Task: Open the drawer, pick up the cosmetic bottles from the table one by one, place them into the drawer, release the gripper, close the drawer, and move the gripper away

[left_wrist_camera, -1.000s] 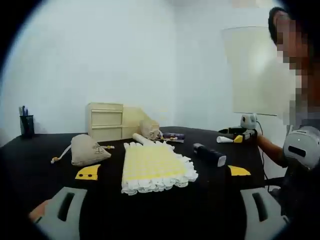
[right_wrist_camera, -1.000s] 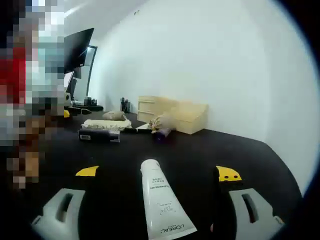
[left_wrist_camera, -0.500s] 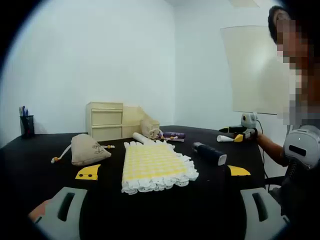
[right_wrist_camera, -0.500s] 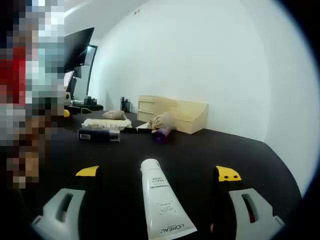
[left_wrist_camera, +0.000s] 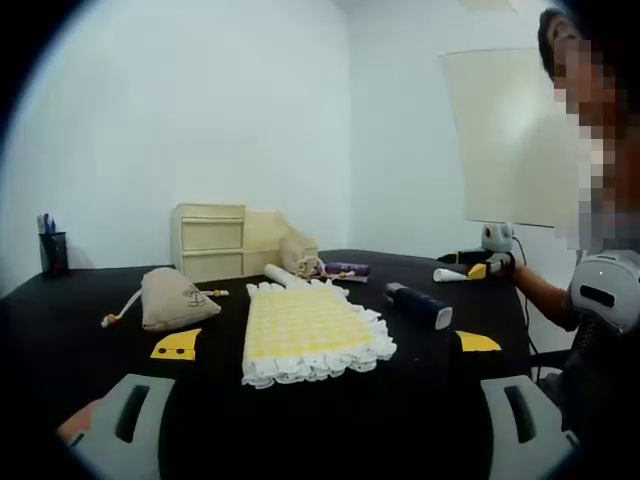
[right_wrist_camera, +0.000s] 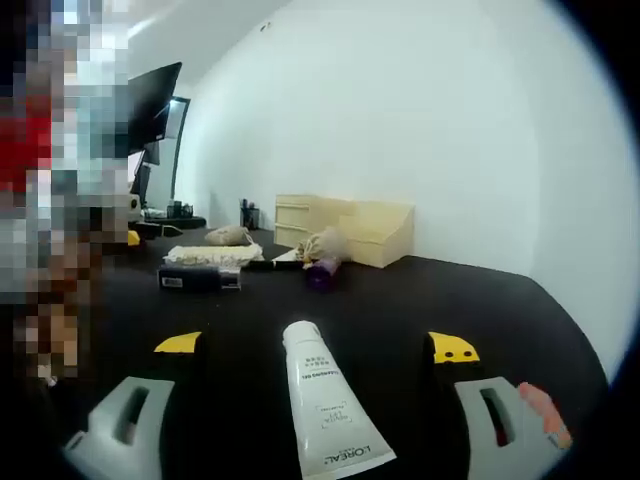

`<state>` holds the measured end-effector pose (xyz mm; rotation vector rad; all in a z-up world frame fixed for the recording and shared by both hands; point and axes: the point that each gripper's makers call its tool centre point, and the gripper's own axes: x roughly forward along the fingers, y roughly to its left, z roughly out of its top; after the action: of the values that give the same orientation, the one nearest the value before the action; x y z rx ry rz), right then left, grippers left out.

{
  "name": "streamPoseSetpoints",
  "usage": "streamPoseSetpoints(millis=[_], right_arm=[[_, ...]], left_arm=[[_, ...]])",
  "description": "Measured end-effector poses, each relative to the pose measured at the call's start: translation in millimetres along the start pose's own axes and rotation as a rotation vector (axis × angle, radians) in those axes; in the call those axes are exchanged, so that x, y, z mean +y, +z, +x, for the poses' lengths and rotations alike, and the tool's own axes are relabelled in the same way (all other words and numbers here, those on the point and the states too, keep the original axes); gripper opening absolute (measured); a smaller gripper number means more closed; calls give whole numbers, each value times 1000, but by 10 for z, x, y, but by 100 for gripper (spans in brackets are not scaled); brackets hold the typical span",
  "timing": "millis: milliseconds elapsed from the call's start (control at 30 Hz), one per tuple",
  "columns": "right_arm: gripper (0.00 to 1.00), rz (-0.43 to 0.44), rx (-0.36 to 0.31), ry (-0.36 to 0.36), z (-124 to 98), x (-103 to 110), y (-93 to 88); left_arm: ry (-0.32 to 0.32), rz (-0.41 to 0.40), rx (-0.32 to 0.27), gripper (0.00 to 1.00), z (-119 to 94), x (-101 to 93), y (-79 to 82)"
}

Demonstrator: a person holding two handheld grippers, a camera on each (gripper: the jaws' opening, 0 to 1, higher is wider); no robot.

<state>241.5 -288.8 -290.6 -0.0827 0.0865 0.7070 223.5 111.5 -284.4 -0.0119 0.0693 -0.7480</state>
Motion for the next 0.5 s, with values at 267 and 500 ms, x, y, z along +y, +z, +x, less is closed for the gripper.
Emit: streamPoseSetpoints(millis=[267,500], right_arm=[[72,33,-10,38,-40,30,153],[72,-17,28,67,18,111,302]], left_arm=[[-12,-4,-3,93,18,-68,-9],[-1,-7,-13,93,20,-73,-1]])
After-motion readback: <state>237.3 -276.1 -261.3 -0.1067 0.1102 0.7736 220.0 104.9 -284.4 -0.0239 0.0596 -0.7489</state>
